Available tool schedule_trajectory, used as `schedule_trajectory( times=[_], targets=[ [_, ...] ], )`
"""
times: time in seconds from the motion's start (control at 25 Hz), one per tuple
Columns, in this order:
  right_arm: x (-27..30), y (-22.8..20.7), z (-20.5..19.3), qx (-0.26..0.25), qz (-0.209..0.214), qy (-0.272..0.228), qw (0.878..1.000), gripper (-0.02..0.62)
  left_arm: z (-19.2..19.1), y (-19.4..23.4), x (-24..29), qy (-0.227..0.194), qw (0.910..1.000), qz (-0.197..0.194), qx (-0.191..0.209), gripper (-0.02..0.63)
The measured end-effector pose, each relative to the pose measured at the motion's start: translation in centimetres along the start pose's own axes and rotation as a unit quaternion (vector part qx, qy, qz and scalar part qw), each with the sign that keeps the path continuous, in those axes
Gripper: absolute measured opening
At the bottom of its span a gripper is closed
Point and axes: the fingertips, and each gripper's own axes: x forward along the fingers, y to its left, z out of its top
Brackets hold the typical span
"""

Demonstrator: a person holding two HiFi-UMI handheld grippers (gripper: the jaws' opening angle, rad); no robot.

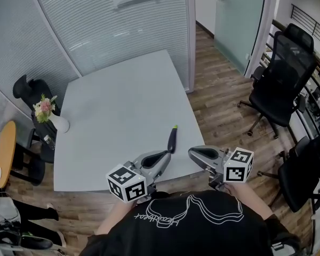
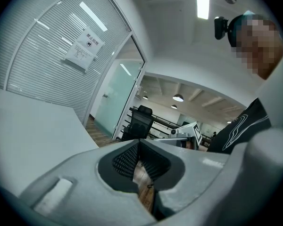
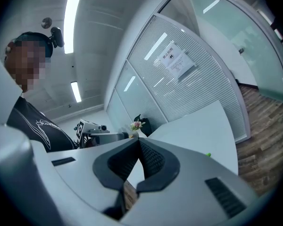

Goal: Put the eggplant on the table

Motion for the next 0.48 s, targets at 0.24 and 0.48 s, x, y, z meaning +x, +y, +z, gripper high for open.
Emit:
schedule_trajectory(
  times=[0.24,0.48],
  targets=[
    [0.1,-0.2,-0.1,-0.002,-0.005,0.004,1.0,0.009,-0.6,0.2,0.2,0.011,0.9999,0.002,0.001,0.018],
    [0.0,-1.1,-0.1,-0.001,-0.015,0.006,1.0,0.008,-0.8,0.8,0.9,0.014,0.9999,0.008,-0.001,0.018]
  ],
)
